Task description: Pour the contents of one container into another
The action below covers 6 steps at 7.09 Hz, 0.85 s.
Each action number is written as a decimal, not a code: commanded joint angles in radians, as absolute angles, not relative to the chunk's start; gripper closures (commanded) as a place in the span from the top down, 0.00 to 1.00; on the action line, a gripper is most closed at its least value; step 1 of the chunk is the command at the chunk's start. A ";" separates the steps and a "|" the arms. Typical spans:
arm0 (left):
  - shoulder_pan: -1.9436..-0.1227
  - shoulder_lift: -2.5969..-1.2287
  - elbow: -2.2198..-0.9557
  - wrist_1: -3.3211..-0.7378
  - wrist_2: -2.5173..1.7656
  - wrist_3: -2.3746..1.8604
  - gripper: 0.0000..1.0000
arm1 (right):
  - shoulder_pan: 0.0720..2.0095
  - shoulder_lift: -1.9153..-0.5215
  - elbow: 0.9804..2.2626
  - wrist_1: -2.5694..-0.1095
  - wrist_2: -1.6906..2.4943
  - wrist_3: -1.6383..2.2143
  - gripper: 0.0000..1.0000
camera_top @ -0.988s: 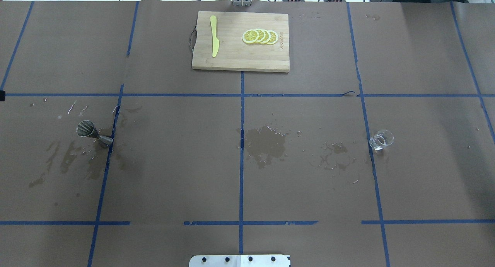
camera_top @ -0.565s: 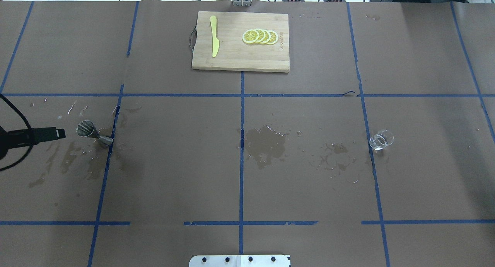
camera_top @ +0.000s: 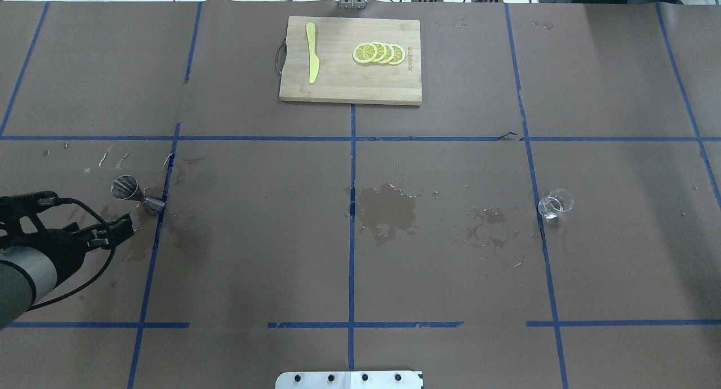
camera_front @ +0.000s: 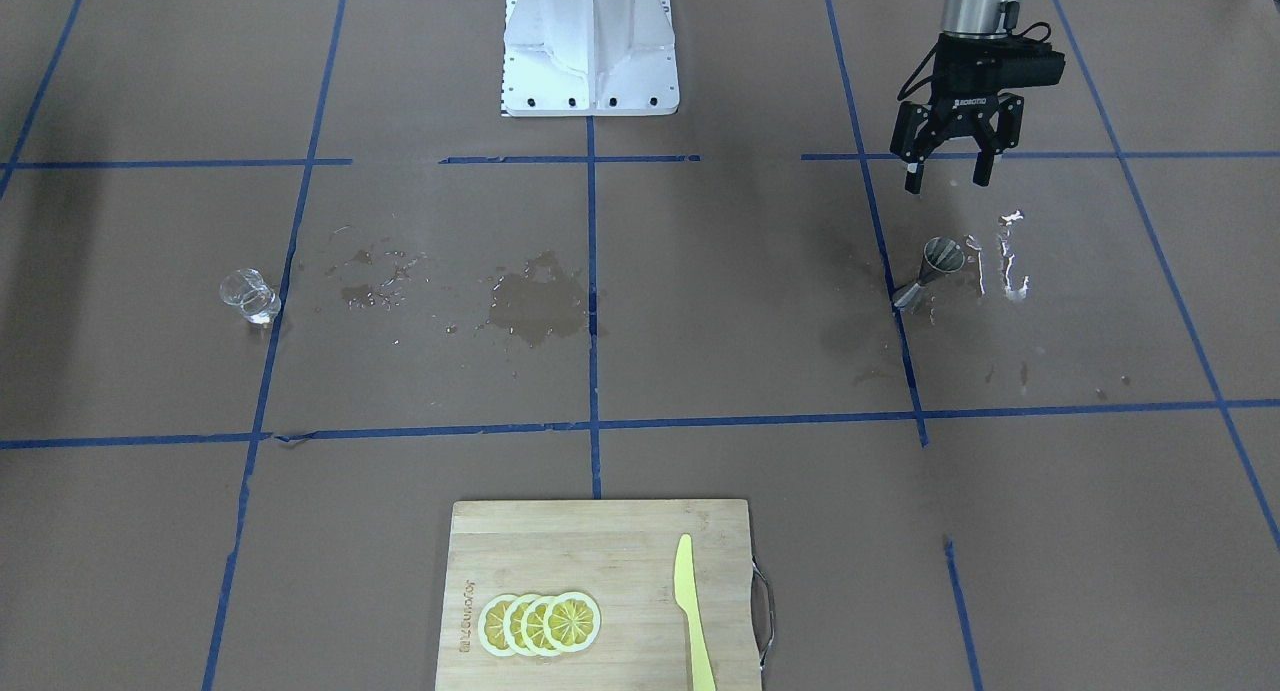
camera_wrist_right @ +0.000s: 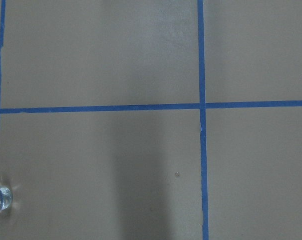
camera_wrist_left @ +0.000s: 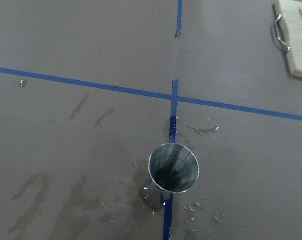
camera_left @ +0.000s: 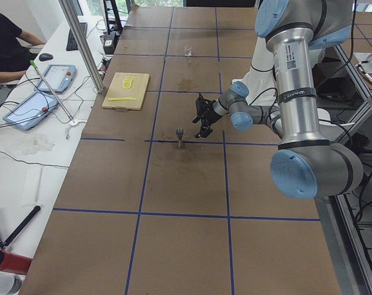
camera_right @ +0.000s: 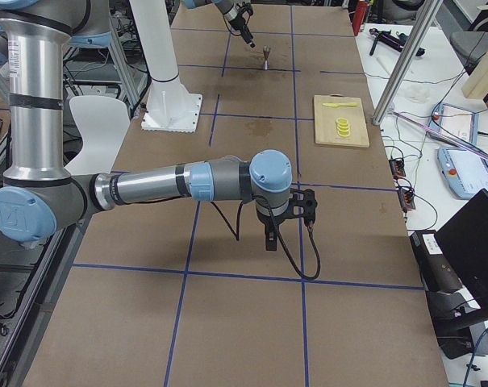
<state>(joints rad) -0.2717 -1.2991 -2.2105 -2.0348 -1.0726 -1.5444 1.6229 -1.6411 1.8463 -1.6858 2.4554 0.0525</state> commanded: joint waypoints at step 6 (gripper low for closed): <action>-0.239 -1.564 -1.866 -1.905 -0.686 -1.741 0.96 | 1.621 -1.631 1.848 -1.684 2.454 0.054 1.00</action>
<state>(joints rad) -0.2393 -1.5308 -1.9154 -1.9054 -0.7135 -1.7145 1.6214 -1.6319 1.8481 -1.6847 2.4544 0.0537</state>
